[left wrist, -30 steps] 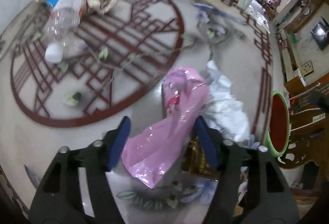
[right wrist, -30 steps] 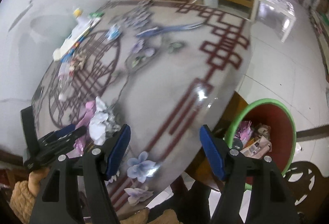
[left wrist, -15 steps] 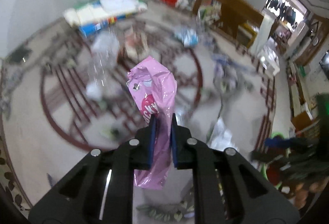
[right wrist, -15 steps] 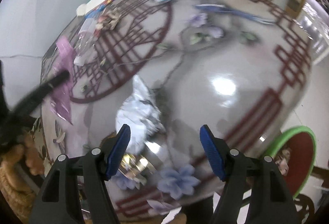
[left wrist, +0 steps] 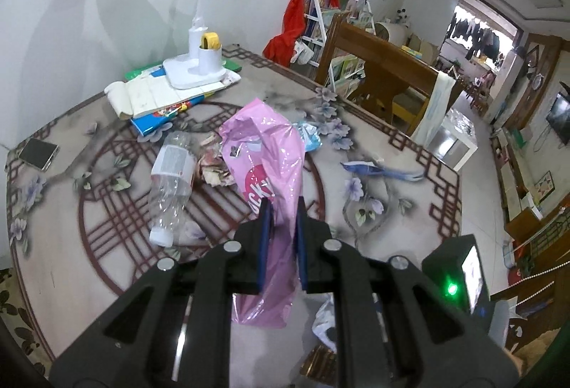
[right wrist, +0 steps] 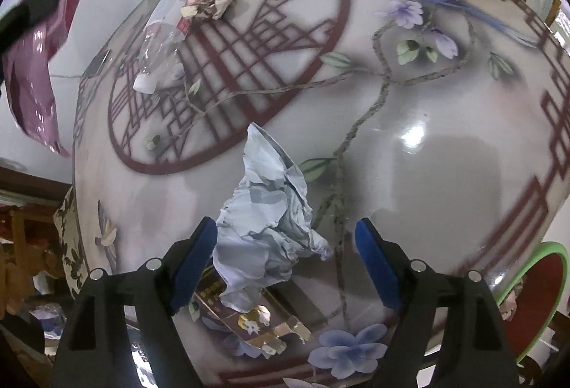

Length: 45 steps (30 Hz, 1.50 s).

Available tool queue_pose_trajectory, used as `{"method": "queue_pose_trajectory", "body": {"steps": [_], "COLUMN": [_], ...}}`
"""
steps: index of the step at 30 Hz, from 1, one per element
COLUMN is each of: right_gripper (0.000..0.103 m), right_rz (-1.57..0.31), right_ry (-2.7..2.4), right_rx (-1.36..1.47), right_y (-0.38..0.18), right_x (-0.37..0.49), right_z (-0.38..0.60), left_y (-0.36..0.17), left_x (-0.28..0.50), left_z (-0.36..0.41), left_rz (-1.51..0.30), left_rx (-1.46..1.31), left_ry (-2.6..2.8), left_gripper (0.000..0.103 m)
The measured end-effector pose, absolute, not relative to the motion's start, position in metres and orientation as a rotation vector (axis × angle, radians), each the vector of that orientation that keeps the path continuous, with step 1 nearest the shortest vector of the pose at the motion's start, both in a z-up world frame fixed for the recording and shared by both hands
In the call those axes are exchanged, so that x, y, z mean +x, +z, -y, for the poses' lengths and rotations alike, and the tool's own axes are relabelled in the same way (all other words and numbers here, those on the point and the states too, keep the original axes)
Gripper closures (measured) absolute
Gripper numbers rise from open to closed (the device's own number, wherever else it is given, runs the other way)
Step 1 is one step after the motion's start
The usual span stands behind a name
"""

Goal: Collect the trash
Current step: 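Grasp the pink plastic bag with the left tool while the right tool grasps crumpled silver foil, then lift and carry the pink bag and silver foil over the red bin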

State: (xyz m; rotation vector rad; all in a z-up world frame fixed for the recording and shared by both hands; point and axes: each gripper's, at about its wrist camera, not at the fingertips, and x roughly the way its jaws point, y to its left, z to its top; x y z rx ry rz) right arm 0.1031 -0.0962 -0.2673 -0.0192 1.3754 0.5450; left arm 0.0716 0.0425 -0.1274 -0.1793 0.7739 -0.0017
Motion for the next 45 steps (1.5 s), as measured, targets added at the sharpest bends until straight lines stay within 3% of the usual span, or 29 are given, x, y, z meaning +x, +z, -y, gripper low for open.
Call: {"method": "queue_pose_trajectory", "body": {"steps": [7,9,10,14,34,45], "right_gripper": [0.029,0.042,0.053,0.062,0.062,0.062], "right_rz": [-1.397,-1.400,-1.401,-1.368,-0.882,-0.715], "right_ry": [0.582,0.605,0.612,0.621,0.468,0.390], "right_rx": [-0.038,-0.021,-0.019,-0.066,0.054,0.113], "right_y": [-0.274,-0.275,-0.275,-0.269,-0.115,-0.062], "right_x": [0.099,0.099,0.098,0.094,0.092,0.054], "right_z": [0.086,0.085,0.084,0.078,0.153,0.206], "left_y": [-0.127,-0.127,-0.127,-0.128,-0.081,-0.051], "left_x": [0.075,0.075,0.075,0.074,0.050,0.030], "left_z": [-0.043,-0.043,-0.043,-0.043,-0.021,0.013], "left_rz": [-0.775,-0.778,-0.777,-0.774,-0.666,-0.602], "left_rx": [-0.184,-0.187,-0.190,-0.199,-0.183,-0.149], "left_ry": [-0.004,-0.004,-0.003,-0.006,-0.035,-0.096], "left_gripper": [0.090,0.090,0.090,0.090,0.090,0.090]}}
